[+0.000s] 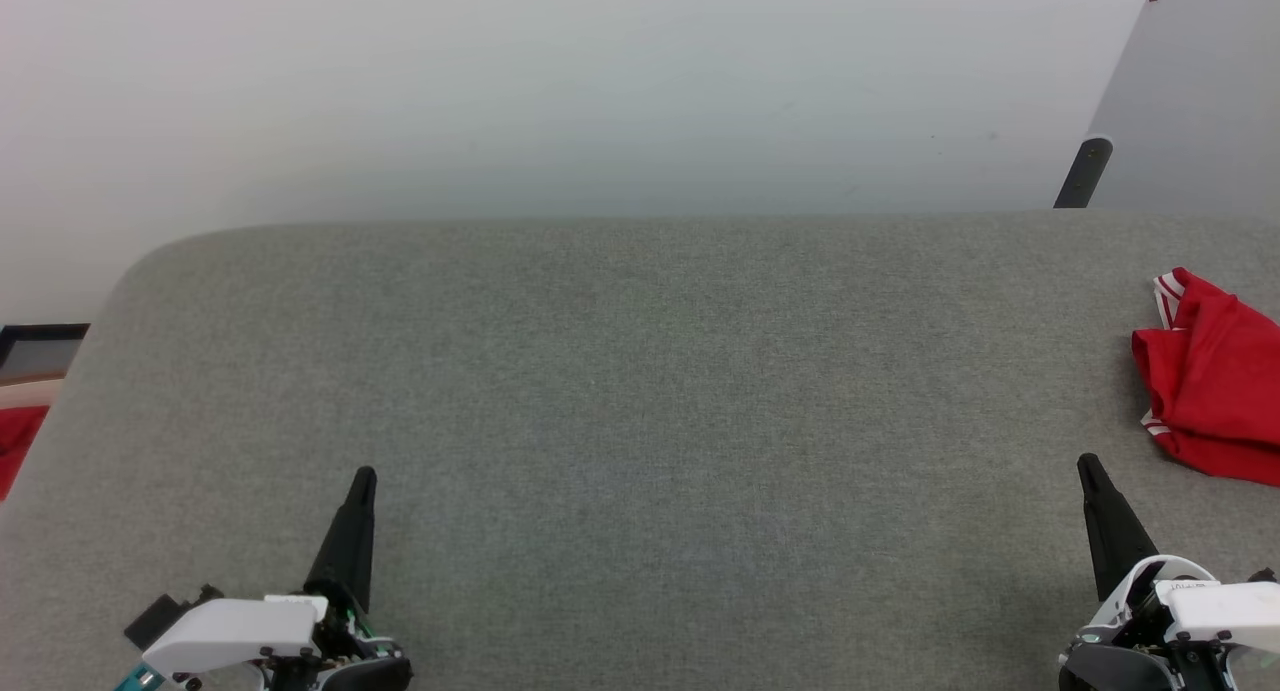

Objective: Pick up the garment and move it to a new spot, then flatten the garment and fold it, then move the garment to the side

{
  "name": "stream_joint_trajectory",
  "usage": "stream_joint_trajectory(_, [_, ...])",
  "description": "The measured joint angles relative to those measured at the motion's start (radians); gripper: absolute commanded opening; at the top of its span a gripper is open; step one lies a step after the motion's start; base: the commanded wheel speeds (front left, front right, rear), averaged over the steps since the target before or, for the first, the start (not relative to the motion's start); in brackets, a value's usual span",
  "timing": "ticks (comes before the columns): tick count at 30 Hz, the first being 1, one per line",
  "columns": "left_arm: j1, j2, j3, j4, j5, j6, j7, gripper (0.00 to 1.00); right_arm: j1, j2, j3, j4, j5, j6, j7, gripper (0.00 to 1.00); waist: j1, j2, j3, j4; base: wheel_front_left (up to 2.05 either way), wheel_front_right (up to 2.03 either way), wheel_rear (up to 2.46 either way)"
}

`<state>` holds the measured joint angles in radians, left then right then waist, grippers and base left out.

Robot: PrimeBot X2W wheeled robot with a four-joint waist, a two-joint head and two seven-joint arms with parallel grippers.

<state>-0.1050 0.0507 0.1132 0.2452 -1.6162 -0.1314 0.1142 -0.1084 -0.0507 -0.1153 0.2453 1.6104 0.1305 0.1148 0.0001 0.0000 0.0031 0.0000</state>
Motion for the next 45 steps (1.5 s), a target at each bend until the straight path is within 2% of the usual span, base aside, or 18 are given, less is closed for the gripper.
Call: stream_joint_trajectory(45, [0.000, 0.000, 0.001, 0.000, 0.001, 0.000, 0.000, 0.00, 0.000, 0.000, 0.000, 0.000, 0.000, 0.000, 0.000, 0.00, 0.0000, 0.0000, 0.000, 0.000, 0.00, 0.00, 0.00])
